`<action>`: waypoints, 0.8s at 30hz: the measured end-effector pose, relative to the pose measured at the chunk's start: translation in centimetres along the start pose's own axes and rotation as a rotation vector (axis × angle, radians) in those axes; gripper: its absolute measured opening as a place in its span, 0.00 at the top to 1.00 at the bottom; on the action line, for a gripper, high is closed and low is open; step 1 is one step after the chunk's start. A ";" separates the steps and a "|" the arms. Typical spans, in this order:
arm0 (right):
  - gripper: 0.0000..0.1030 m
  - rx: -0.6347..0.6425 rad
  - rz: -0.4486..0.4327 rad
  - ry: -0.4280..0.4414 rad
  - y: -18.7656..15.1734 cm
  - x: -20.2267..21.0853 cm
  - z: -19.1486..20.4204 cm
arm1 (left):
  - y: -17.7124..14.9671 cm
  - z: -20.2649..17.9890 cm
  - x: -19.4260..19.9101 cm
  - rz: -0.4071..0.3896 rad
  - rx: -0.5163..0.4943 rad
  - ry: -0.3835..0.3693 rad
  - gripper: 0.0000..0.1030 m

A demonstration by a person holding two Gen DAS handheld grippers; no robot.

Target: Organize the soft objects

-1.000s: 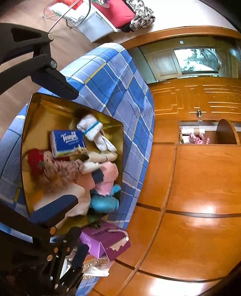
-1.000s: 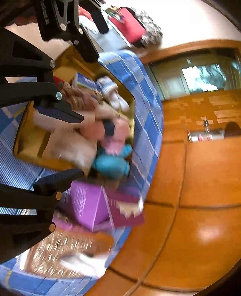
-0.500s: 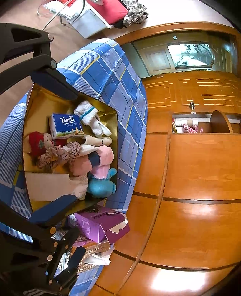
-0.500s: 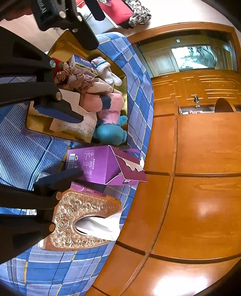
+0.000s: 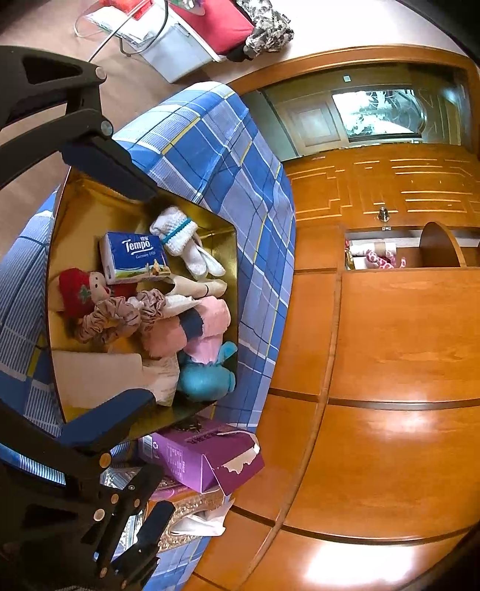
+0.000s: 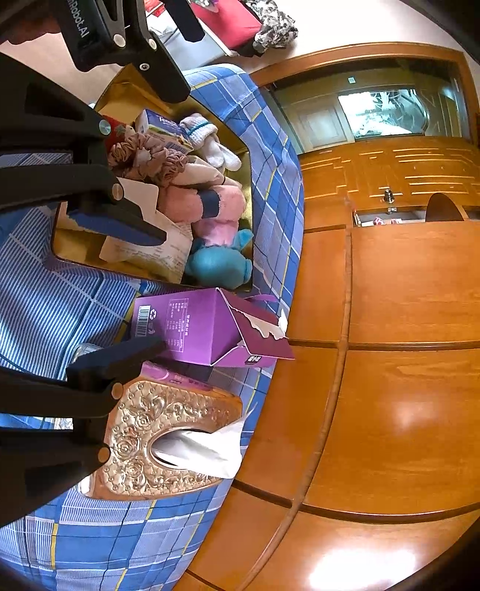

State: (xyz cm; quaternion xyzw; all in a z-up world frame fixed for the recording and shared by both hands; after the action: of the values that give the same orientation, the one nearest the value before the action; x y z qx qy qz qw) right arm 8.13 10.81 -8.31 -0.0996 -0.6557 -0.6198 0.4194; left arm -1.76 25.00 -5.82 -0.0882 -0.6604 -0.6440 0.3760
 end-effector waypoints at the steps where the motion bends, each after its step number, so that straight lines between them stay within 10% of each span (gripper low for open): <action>1: 0.50 0.000 0.001 0.000 0.0 0.0 0.0 | 0.0 0.0 0.0 0.001 -0.001 0.002 0.00; 24: 0.50 0.000 0.010 0.007 -0.3 -0.1 0.2 | -0.2 0.2 -0.3 0.018 0.004 0.002 0.00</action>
State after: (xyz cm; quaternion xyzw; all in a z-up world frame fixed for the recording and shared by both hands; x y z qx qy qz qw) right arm 7.94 10.99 -8.58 -0.1008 -0.6539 -0.6179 0.4249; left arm -1.78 25.21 -6.15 -0.0928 -0.6606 -0.6393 0.3824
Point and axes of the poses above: each gripper's, at about its wrist camera, not at the fingertips, and x roughly against the way its jaws point, z to its left, y to its top, the point moved 7 cm from there along -x, roughly the way its jaws point, and after that the axes turned 9 degrees about -x, right-handed, at the moved point
